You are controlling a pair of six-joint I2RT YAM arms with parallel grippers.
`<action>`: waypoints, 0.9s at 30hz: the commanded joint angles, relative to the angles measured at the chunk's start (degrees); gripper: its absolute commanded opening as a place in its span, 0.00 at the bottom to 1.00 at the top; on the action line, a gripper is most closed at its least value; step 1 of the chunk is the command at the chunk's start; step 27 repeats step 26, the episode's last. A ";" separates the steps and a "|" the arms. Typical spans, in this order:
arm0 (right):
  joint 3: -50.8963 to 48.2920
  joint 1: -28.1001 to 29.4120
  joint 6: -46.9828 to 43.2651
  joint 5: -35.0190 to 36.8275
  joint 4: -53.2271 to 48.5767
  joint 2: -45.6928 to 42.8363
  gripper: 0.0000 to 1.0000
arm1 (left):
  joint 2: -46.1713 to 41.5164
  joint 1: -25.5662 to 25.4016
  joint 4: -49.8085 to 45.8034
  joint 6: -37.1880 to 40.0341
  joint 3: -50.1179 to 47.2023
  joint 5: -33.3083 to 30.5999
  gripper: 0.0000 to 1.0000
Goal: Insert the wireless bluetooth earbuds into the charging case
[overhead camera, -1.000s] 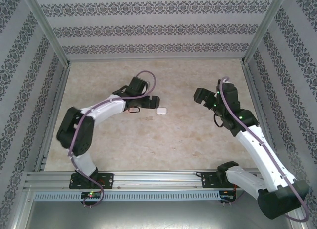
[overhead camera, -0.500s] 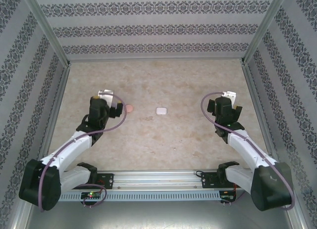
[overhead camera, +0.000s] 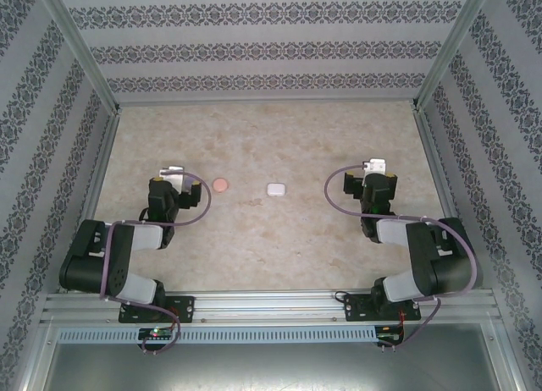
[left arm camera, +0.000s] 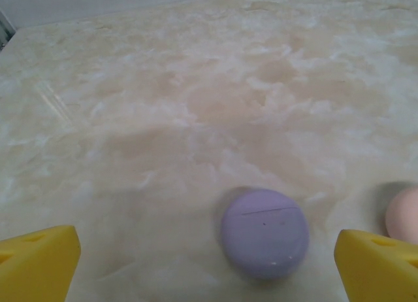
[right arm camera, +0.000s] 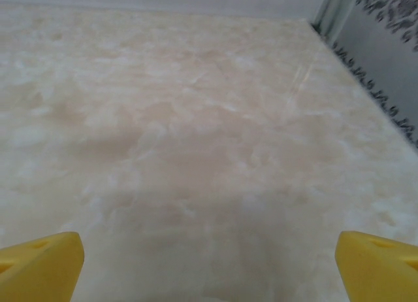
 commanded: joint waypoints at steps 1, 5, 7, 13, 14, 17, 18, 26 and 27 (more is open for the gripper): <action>-0.73 -2.94 0.82 -7.47 15.27 4.78 0.98 | 4.21 1.92 7.18 -0.34 1.19 8.08 1.00; 0.45 -3.78 1.44 -8.45 10.98 4.24 0.98 | 5.10 4.66 2.93 -2.29 3.94 12.52 1.00; 1.32 -3.75 1.24 -8.50 6.67 2.78 0.98 | 5.37 5.46 1.99 -3.45 4.62 12.21 0.99; 0.60 -2.88 0.59 -7.14 8.85 3.15 0.98 | 5.52 5.36 0.80 -4.30 5.38 9.50 1.00; 0.65 -2.86 0.56 -7.01 8.27 2.85 0.98 | 5.48 5.36 0.73 -4.30 5.35 9.49 1.00; 1.39 -3.36 0.90 -8.40 7.46 3.36 0.98 | 5.45 5.19 0.71 -4.17 5.38 9.13 1.00; 1.67 -3.62 0.88 -9.74 7.01 3.38 0.98 | 5.46 5.10 0.67 -4.21 5.39 8.90 1.00; 1.33 -4.45 0.18 -13.65 7.11 2.88 0.98 | 5.28 4.57 0.89 -4.29 5.21 7.17 1.00; 1.33 -4.45 0.18 -13.65 7.11 2.88 0.98 | 5.28 4.57 0.89 -4.29 5.21 7.17 1.00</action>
